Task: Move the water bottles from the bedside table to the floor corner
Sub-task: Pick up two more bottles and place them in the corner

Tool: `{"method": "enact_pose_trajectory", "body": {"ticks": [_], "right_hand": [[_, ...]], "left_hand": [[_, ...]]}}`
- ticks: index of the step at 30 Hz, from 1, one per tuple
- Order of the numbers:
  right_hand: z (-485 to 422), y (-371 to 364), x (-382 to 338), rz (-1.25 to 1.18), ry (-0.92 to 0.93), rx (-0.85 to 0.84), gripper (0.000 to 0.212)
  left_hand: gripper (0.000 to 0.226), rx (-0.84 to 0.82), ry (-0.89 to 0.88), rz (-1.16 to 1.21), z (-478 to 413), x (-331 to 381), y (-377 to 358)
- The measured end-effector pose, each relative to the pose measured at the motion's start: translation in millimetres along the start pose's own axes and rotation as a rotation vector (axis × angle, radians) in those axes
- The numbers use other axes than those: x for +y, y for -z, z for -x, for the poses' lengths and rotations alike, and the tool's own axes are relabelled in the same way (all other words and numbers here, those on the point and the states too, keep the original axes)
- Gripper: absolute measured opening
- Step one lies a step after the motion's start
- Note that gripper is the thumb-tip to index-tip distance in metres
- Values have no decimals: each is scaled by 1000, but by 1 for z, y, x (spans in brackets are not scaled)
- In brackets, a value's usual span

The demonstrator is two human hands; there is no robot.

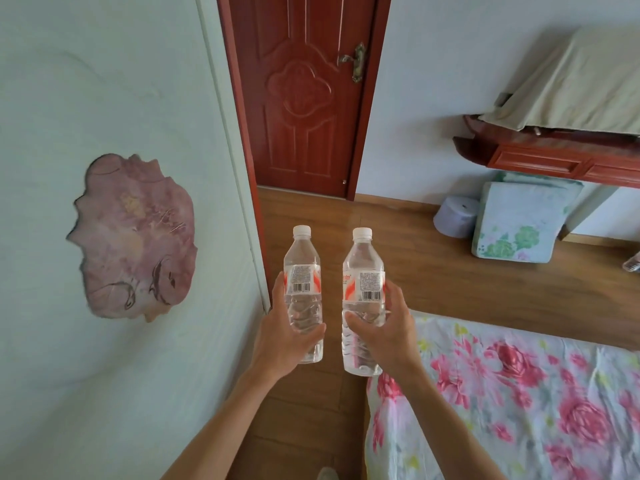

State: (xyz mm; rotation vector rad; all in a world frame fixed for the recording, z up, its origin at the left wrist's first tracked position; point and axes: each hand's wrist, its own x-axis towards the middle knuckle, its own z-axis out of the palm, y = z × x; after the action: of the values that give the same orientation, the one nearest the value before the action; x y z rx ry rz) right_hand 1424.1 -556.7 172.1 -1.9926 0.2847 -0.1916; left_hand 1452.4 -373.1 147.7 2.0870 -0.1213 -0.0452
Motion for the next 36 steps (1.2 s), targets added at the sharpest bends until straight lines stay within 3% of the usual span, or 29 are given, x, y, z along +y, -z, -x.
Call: {"method": "enact_pose_trajectory", "body": {"ticks": [20, 36], "right_hand": [[-195, 11, 12, -6, -58, 29, 63], [-399, -29, -10, -92, -80, 126, 64]], "left_hand": [[105, 19, 6, -43, -204, 15, -43], [115, -120, -94, -61, -431, 21, -48]]}}
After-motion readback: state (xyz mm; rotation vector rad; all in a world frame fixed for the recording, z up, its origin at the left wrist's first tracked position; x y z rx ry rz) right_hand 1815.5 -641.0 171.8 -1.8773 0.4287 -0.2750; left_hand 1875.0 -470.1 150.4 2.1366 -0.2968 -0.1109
